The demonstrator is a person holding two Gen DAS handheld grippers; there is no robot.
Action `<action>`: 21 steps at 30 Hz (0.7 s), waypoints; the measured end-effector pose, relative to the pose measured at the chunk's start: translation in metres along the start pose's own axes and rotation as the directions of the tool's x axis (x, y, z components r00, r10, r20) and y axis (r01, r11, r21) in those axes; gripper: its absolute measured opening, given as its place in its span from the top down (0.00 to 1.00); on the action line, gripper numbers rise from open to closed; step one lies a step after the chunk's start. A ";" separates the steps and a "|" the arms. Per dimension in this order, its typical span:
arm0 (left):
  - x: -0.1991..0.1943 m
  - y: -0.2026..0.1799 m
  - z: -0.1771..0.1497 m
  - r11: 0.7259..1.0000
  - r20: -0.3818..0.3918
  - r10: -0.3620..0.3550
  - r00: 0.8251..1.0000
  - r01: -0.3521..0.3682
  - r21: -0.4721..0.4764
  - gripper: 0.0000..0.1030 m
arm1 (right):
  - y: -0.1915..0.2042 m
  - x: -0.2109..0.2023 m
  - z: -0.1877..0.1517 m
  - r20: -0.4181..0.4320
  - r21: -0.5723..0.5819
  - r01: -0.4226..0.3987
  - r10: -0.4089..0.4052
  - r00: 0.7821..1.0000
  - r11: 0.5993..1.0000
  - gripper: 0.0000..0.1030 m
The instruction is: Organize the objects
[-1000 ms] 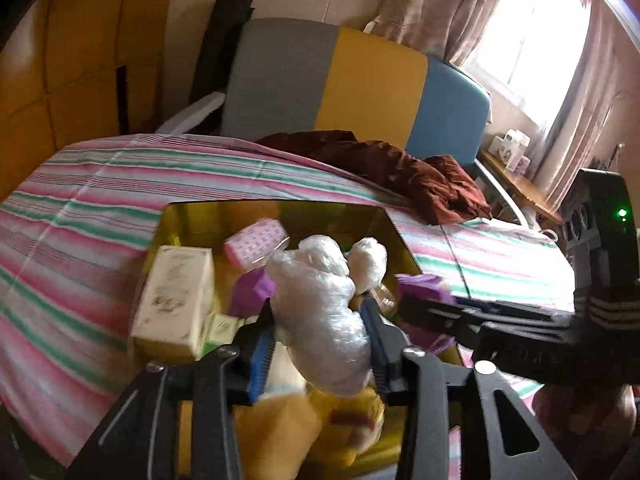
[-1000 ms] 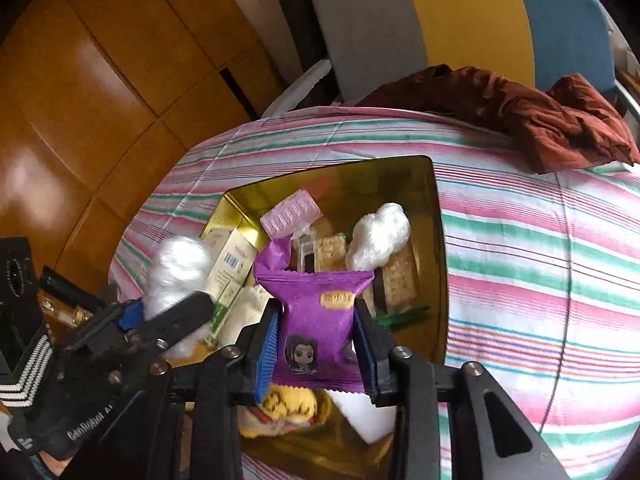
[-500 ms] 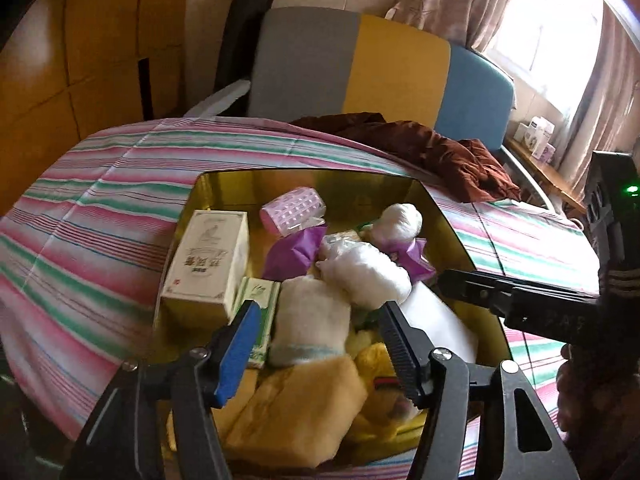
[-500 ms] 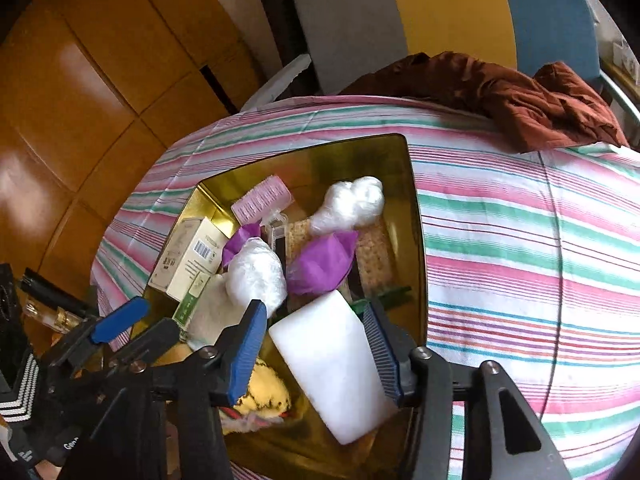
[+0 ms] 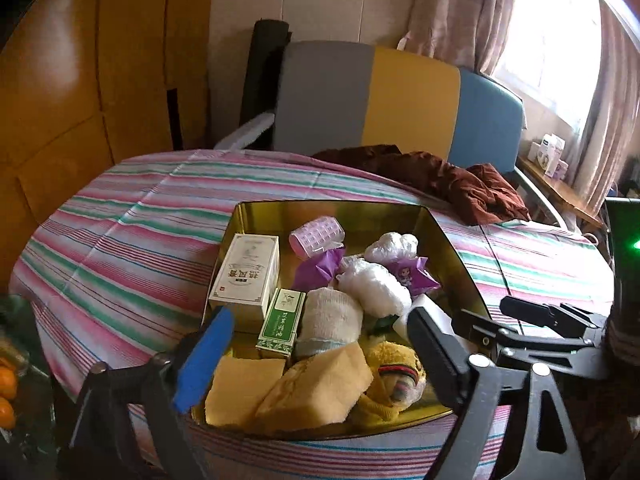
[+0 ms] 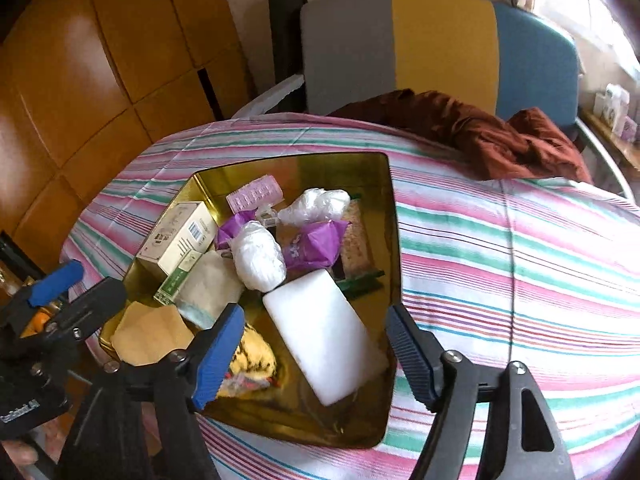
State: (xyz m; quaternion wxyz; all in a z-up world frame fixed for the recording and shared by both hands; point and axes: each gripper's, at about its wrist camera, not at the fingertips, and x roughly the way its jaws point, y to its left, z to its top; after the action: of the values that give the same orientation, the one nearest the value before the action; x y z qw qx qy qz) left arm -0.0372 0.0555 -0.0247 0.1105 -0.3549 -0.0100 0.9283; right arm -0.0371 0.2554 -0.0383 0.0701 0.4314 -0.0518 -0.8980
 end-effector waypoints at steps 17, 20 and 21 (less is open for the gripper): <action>-0.022 -0.014 -0.012 0.997 0.009 0.080 0.997 -0.080 -0.002 0.00 | 0.005 -0.024 -0.038 0.039 0.004 0.077 -0.077 0.996 0.997 0.26; -0.028 -0.012 -0.012 0.999 0.026 0.044 0.999 -0.043 -0.019 0.00 | 0.007 -0.028 -0.039 0.051 -0.005 0.084 -0.083 0.995 0.996 0.26; -0.030 -0.012 -0.012 0.999 0.034 0.043 0.998 -0.042 -0.021 0.00 | 0.007 -0.029 -0.039 0.057 -0.005 0.085 -0.084 0.995 0.996 0.26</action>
State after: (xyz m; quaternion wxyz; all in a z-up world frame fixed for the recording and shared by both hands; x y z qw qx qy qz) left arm -0.0051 0.0601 -0.0129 0.0867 -0.3401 -0.0139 0.9363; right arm 0.0123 0.2520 -0.0390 0.0321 0.4075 -0.0321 -0.9121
